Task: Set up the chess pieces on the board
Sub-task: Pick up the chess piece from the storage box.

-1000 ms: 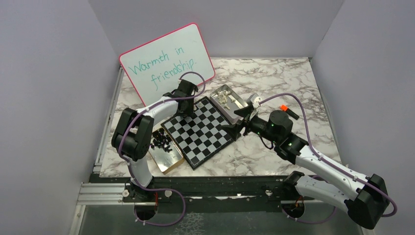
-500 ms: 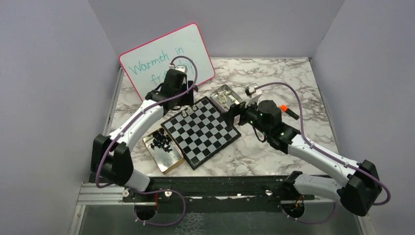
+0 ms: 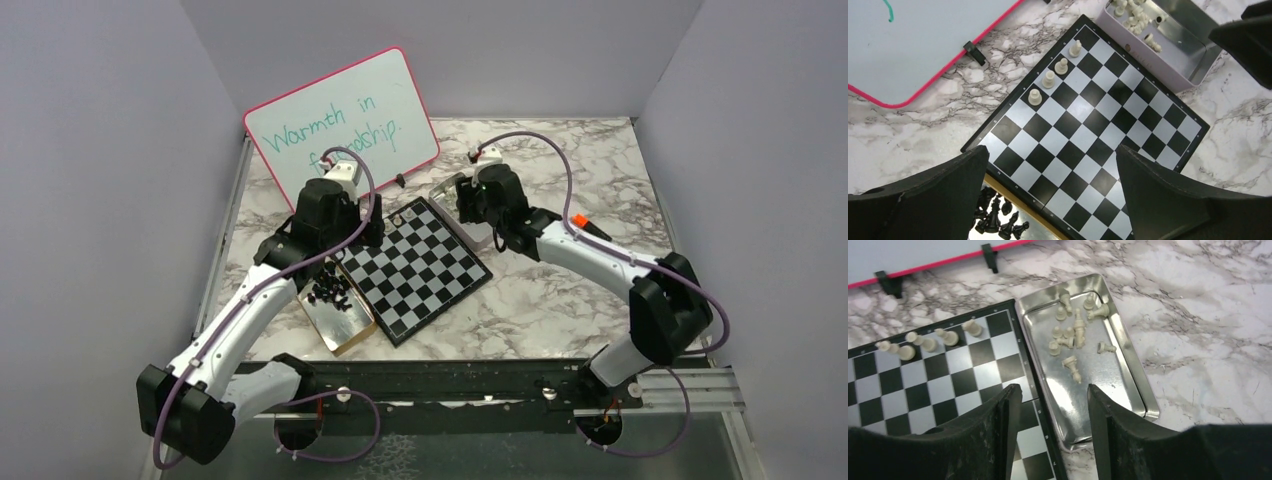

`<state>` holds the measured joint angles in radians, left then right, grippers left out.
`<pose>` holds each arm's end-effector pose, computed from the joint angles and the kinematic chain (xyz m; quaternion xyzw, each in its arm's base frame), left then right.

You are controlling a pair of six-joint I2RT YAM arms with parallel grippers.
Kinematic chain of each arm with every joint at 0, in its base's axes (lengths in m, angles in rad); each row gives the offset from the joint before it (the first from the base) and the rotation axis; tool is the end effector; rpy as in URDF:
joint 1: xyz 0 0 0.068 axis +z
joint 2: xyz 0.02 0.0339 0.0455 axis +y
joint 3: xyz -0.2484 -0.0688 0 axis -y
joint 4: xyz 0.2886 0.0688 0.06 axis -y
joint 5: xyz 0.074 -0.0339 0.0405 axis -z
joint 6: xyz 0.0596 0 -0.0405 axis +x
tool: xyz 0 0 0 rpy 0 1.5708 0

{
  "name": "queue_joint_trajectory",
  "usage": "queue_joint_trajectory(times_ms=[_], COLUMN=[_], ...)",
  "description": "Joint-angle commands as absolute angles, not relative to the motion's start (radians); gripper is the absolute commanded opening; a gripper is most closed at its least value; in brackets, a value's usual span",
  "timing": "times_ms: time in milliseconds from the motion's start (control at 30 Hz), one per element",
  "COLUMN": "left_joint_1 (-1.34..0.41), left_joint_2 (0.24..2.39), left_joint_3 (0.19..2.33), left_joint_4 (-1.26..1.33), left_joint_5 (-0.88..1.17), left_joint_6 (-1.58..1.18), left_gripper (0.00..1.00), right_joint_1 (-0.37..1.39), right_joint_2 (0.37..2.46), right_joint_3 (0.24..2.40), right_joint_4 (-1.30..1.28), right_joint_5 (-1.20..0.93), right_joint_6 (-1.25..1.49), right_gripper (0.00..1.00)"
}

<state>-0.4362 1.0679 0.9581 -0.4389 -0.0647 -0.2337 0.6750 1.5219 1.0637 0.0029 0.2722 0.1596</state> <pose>0.2804 -0.1265 0.2895 0.0724 0.8689 -0.1340 0.4709 0.3311 0.2445 0.2300 -0.1448 0.8311 0.1073 0.5260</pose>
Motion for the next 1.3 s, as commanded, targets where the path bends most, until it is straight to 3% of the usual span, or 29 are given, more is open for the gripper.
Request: queue_joint_trajectory(times_ms=[0, 67, 167, 467, 667, 767, 967, 1267], left_joint_1=[-0.441, -0.44, -0.44, -0.451, -0.451, -0.451, -0.456, -0.462], left_joint_2=[0.97, 0.94, 0.909, 0.868, 0.854, 0.853, 0.846, 0.842], left_joint_3=[0.906, 0.875, 0.828, 0.844, 0.846, 0.845, 0.845, 0.842], left_joint_4=[-0.391, -0.357, -0.312, -0.374, -0.374, -0.374, -0.374, -0.374], left_joint_5=[-0.072, -0.077, -0.073, -0.139, -0.102, -0.083, -0.079, -0.083], left_joint_6=[-0.201, -0.216, -0.214, -0.154, -0.15, -0.154, -0.15, -0.146], left_gripper=[0.99, 0.99, 0.99, 0.99, 0.99, 0.99, 0.99, 0.99], right_joint_1=[0.611, 0.6, 0.599, 0.598, 0.599, 0.598, 0.598, 0.598], right_joint_2=[1.613, 1.661, 1.735, 1.868, 2.003, 2.034, 2.061, 2.149], right_joint_3=[1.129, 1.161, 1.219, 1.309, 1.54, 1.57, 1.597, 1.688], right_joint_4=[-0.008, -0.023, -0.096, -0.127, -0.465, -0.516, -0.597, -0.628], right_joint_5=[0.285, 0.366, 0.516, 0.582, 0.654, 0.664, 0.702, 0.682], right_joint_6=[0.145, 0.227, 0.411, 0.691, 1.058, 1.176, 1.374, 1.421], right_gripper=[0.49, 0.43, 0.41, 0.45, 0.5, 0.5, 0.51, 0.49])
